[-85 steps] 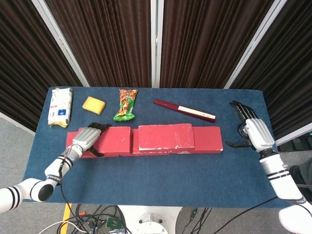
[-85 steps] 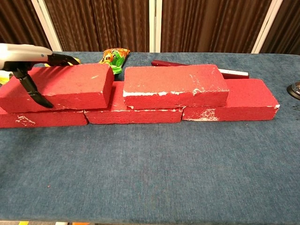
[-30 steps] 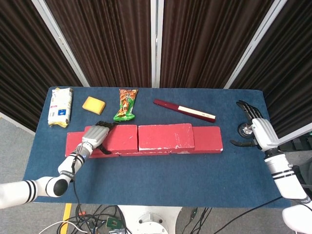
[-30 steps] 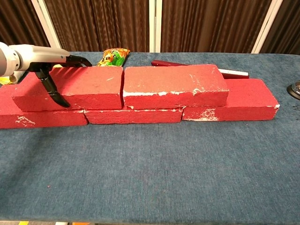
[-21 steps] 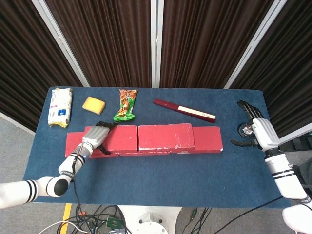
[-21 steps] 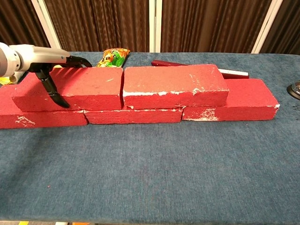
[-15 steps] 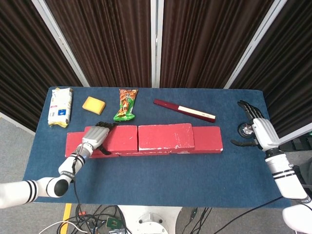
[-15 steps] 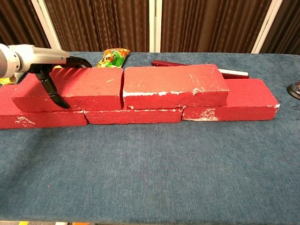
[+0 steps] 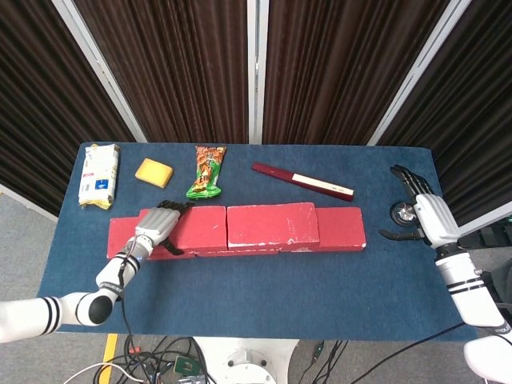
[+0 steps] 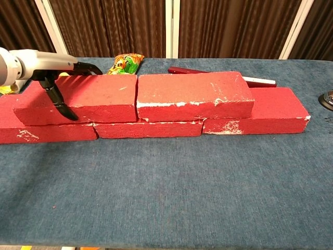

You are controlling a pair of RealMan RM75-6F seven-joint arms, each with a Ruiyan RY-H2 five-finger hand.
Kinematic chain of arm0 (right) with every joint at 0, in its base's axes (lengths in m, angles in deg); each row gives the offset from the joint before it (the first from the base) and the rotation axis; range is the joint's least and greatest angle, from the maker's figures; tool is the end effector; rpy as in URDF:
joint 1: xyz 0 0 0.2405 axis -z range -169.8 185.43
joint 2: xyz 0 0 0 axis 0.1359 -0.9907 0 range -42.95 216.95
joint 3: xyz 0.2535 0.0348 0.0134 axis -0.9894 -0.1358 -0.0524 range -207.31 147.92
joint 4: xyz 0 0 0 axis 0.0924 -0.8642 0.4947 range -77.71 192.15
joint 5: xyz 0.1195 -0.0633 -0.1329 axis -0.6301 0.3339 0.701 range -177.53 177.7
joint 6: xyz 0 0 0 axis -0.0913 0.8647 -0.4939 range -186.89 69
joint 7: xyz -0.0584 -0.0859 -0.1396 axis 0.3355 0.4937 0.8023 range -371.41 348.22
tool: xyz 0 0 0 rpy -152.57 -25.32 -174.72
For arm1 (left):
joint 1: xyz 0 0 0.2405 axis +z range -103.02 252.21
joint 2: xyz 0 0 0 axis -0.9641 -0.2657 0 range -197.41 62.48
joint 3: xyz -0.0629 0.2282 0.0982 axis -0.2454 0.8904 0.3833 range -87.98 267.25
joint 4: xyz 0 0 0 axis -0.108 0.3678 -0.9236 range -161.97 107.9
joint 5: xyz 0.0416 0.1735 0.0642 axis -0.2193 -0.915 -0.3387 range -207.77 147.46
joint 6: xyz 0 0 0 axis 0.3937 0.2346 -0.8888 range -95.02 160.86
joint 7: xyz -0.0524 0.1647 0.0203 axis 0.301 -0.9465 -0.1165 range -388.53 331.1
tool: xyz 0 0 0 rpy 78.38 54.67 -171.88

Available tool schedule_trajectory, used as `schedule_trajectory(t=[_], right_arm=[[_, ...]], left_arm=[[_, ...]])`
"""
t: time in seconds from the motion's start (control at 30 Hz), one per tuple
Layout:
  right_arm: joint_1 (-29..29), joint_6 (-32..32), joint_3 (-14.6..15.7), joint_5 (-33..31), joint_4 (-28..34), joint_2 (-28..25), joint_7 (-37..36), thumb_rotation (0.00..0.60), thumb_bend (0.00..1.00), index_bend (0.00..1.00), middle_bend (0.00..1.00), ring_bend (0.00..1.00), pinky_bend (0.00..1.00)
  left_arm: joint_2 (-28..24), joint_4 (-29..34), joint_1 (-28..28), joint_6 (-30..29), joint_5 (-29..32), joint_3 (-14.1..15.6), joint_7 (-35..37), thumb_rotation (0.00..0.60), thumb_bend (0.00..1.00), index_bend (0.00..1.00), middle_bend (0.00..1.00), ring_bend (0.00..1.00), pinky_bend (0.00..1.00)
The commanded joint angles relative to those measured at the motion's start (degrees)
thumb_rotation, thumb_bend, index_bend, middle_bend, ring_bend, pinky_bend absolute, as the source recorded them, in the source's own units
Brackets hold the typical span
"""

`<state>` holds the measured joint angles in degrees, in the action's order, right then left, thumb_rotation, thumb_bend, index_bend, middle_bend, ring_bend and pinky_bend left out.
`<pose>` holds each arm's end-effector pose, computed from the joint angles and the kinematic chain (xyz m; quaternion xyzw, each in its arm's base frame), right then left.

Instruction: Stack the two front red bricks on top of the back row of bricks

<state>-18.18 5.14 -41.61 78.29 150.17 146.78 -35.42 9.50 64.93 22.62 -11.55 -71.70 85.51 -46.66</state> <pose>-0.2272 -0.3388 0.1803 0.5829 -0.4792 0.5008 0.4240 -0.1637 0.3772 0.0143 -0.7413 -0.4828 -0.2591 0.3876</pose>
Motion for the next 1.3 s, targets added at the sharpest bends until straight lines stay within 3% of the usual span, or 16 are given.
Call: schedule_trajectory(t=[0.03,1.3], right_arm=[[0.0,0.0,0.0,0.0,0.0,0.0,-0.1,0.6,0.0,0.0,0.0,0.0,0.0],[-0.1,-1.0,0.2,-0.2,-1.7,0.6,-1.7,0.6,0.0,0.0,0.0,0.0,0.0]], left_arm=[[0.3,0.3,0.0,-1.2,0.7,-0.1,-0.6,0.6,0.06,0.0,0.21,0.08,0.07],[1.1,1.8,-0.4,-2.8,3.5,0.3,-3.6,0.6,0.06,0.0,0.21,0.07,0.06]])
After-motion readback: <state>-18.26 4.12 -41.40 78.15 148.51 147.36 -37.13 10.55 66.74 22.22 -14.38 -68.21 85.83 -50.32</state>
